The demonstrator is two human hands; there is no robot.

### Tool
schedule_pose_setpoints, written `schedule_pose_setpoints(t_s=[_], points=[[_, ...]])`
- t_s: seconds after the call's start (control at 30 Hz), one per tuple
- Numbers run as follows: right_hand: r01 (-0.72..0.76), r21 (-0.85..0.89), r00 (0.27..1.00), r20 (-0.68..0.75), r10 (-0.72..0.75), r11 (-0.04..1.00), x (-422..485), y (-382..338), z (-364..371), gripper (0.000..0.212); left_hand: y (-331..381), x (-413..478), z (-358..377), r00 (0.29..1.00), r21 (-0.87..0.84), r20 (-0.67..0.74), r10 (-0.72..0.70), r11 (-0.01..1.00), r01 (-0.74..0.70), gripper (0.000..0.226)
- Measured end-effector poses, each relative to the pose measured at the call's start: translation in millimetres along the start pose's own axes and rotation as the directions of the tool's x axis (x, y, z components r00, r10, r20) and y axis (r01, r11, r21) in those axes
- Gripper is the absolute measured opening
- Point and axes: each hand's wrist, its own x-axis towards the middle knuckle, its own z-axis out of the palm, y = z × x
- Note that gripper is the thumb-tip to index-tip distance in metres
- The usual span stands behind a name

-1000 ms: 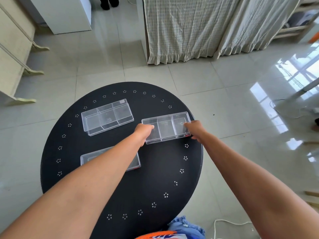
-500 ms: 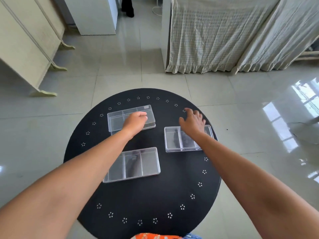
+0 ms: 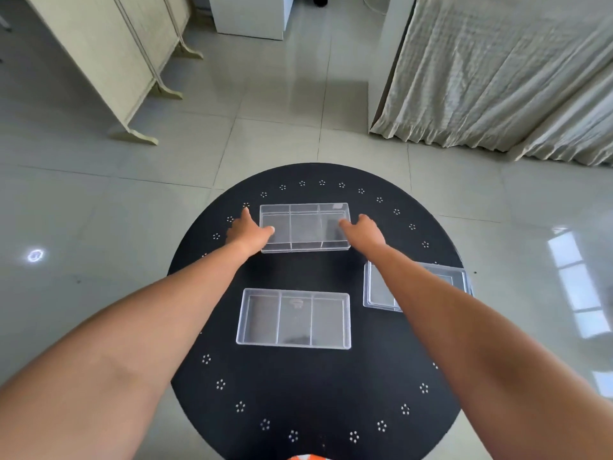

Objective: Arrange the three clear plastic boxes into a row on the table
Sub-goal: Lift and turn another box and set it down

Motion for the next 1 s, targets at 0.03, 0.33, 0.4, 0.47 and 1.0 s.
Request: schedule_pose_setpoints(t_s=[0.03, 0.33, 0.4, 0.47, 1.0], points=[[-0.019, 0.022, 1.0, 0.005, 0.019, 1.0, 2, -1, 3, 0.07, -3, 1, 1, 1.0, -0.029, 0.023, -0.012, 1.0, 0.013, 0.088], [-0.01, 0.182, 1.0, -0.008, 0.012, 0.983, 8, -4, 29, 0.072, -10, 3, 18, 0.988, -0.365, 0.146, 0.056, 0.931, 0.001, 0.084], [-0.018, 0.236, 1.0, -0.014, 0.022, 0.972, 8, -3, 30, 0.07, -8, 2, 18, 0.988, -0.426, 0.136, 0.077, 0.905, -0.012, 0.078], [-0.019, 0.31, 0.999, -0.019, 0.026, 0.951, 9, -3, 28, 0.066, -5, 4, 17, 0.988, -0.482, 0.129, 0.087, 0.876, -0.014, 0.079], [-0.026, 0.602, 0.999, -0.023, 0.05, 0.798, 12, -9, -16, 0.05, 14, 8, -11, 0.944, -0.593, 0.304, 0.126, 0.801, 0.084, 0.059]])
